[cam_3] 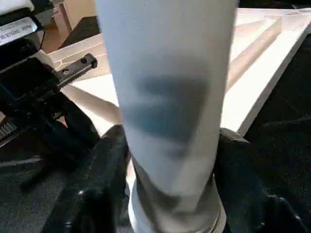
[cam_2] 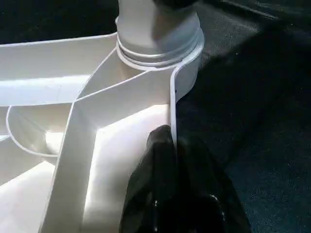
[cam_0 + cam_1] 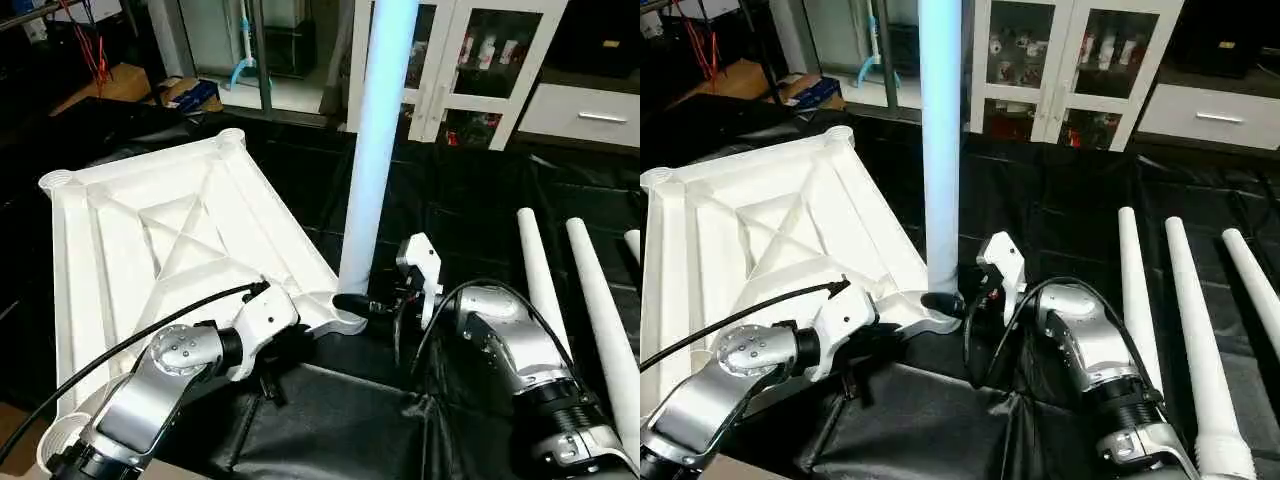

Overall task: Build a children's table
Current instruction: Rotate leg to tighten

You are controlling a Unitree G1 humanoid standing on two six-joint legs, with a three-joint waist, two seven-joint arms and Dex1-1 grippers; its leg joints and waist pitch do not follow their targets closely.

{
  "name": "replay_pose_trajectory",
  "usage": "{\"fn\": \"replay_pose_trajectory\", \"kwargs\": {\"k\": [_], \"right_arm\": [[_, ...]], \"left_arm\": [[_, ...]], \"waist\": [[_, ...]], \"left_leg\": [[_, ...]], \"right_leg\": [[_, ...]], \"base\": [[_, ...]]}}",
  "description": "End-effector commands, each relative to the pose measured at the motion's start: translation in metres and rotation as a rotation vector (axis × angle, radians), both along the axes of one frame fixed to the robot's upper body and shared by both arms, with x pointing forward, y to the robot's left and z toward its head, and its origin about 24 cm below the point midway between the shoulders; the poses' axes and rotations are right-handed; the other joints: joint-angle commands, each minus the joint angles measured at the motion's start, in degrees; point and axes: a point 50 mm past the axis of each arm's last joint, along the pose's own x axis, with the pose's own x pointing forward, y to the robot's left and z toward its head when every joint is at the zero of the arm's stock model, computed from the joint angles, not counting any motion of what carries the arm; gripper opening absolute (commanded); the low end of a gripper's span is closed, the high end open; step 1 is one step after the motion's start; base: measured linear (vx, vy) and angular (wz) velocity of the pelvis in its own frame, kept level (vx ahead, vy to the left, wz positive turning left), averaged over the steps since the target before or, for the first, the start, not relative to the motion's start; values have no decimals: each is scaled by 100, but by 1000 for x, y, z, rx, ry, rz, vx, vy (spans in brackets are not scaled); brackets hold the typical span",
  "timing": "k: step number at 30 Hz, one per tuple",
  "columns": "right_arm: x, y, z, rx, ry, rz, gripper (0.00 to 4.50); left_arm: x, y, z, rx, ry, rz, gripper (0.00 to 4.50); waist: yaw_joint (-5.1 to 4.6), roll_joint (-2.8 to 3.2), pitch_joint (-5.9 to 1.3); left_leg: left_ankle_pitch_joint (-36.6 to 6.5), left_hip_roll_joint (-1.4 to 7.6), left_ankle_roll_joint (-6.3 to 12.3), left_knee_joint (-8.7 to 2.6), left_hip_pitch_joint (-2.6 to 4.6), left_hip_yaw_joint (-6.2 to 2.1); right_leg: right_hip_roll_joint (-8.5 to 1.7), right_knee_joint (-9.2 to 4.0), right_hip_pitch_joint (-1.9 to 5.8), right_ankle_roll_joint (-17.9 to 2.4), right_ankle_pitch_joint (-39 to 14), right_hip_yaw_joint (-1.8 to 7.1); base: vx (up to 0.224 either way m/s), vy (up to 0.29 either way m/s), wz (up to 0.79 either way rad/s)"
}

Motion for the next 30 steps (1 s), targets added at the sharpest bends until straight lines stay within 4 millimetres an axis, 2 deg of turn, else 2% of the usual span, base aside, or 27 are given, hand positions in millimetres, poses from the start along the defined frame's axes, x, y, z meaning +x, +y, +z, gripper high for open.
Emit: {"fn": "replay_pose_trajectory", "kwargs": {"k": [1, 3, 7, 8, 9, 10, 12, 13, 14, 16, 17, 18, 19, 20, 21, 23, 24, 25, 26, 27, 29, 30], "right_arm": [[3, 3, 1, 3, -22, -54, 229], [7, 5, -1, -2, -32, -121, 214], [14, 10, -5, -2, -34, -258, 197], [15, 11, -7, -5, -33, -302, 196], [19, 13, -10, -8, -23, -398, 195], [20, 14, -11, -9, -21, -422, 194], [27, 16, -17, -48, -26, -615, 193], [28, 16, -18, -50, -25, -631, 193], [29, 19, -19, -52, -22, -681, 193], [29, 28, -23, -45, 6, -745, 192], [27, 42, -26, -52, 11, -766, 191], [27, 42, -26, -52, 11, -766, 191], [25, 52, -25, -24, 13, -719, 191], [23, 58, -23, 11, 21, -674, 191], [21, 62, -20, 52, 28, -635, 191], [19, 64, -16, 104, 35, -581, 191], [20, 61, -11, 130, 17, -553, 226], [20, 60, -9, 138, 9, -546, 226], [20, 59, -7, 154, 13, -526, 247], [20, 57, -4, 163, 6, -511, 267], [22, 50, 1, 162, -19, -479, 270], [23, 45, 3, 154, -32, -464, 281]], "left_arm": [[0, -10, 6, -35, -17, -36, 0], [3, -12, 5, -41, -18, -15, 0], [17, -12, 5, -13, -45, 87, 0], [22, -12, 5, -10, -54, 132, 0], [32, -13, 5, -4, -70, 215, 0], [34, -13, 5, -1, -74, 234, 0], [50, -13, 5, 12, -110, 402, 0], [51, -13, 5, 12, -112, 417, 0], [55, -14, 5, 14, -121, 461, 0], [63, -16, 6, 13, -140, 526, 0], [68, -22, 7, -2, -145, 558, 0], [68, -22, 7, -2, -145, 558, 0], [69, -26, 9, -10, -147, 547, 0], [69, -27, 9, -9, -151, 536, 0], [69, -28, 9, -10, -150, 525, 0], [68, -28, 9, -12, -150, 504, 0], [65, -28, 8, -13, -145, 472, 0], [63, -28, 7, -14, -142, 454, 0], [61, -28, 7, -15, -140, 424, 0], [57, -29, 6, -20, -127, 392, 0], [46, -29, 3, -35, -83, 307, 0], [40, -30, 2, -58, -61, 264, 0]], "waist": [[-25, -16, -325], [-32, -8, -327], [-84, -11, -310], [-90, -40, -313], [-90, -21, -304], [-98, -27, -303], [-106, -25, -304], [-111, -2, -304], [-114, -17, -311], [-115, 8, -323], [-125, -10, -327], [-110, -6, -338], [-103, 2, -347], [-97, -18, -353], [-103, 3, -353], [-100, -8, -350], [-86, 12, -347], [-85, 7, -349], [-84, -9, -352], [-88, 0, -355], [-101, -19, -350], [-102, 1, -355]], "left_leg": [[-1012, 303, 324, -431, 50, -116], [-1026, 306, 298, -433, 55, -115], [-1210, 288, 152, -455, 53, -122], [-1226, 282, 140, -454, 46, -127], [-1233, 285, 124, -455, 54, -122], [-1254, 275, 84, -455, 62, -118], [-1292, 270, 31, -459, 58, -126], [-1302, 265, 11, -459, 59, -127], [-1328, 269, -20, -463, 70, -130], [-1256, 260, -11, -462, 46, -138], [-1227, 253, 18, -454, 43, -126], [-1176, 250, 32, -448, 47, -128], [-1126, 253, 51, -446, 43, -134], [-1045, 259, 123, -440, 27, -133], [-1007, 261, 192, -435, 22, -127], [-1009, 259, 278, -429, 25, -117], [-1012, 269, 299, -432, 29, -122], [-1020, 270, 310, -431, 30, -121], [-977, 274, 349, -429, 15, -126], [-917, 279, 376, -427, 11, -129], [-908, 279, 444, -424, -11, -125], [-879, 283, 446, -425, -6, -137]], "right_leg": [[-284, -378, 263, -1369, -835, 256], [-284, -378, 251, -1361, -853, 257], [-286, -420, 251, -1247, -1212, 260], [-291, -425, 264, -1205, -1269, 258], [-296, -437, 236, -1183, -1328, 268], [-290, -454, 236, -1155, -1416, 266], [-294, -461, 228, -1099, -1541, 261], [-294, -468, 222, -1083, -1559, 263], [-291, -484, 216, -1051, -1572, 259], [-291, -458, 235, -1047, -1385, 257], [-285, -460, 222, -1057, -1290, 264], [-294, -460, 235, -1063, -1225, 261], [-298, -444, 249, -1069, -1142, 257], [-298, -424, 265, -1090, -971, 255], [-288, -417, 265, -1120, -817, 252], [-287, -413, 273, -1178, -743, 253], [-292, -416, 272, -1197, -766, 250], [-291, -417, 276, -1198, -776, 248], [-301, -405, 293, -1209, -740, 250], [-297, -399, 292, -1224, -685, 245], [-300, -387, 304, -1263, -634, 245], [-310, -385, 313, -1288, -636, 238]], "base": [[0, 0, 0], [0, 0, 0], [0, 0, 0], [0, 0, 0], [0, 0, 0], [0, 0, 0], [0, 0, 0], [0, 0, 0], [0, 0, 0], [0, 0, 0], [0, 0, 0], [0, 0, 0], [0, 0, 0], [0, 0, 0], [0, 0, 0], [0, 0, 0], [0, 0, 0], [0, 0, 0], [0, 0, 0], [0, 0, 0], [0, 0, 0], [0, 0, 0]]}}
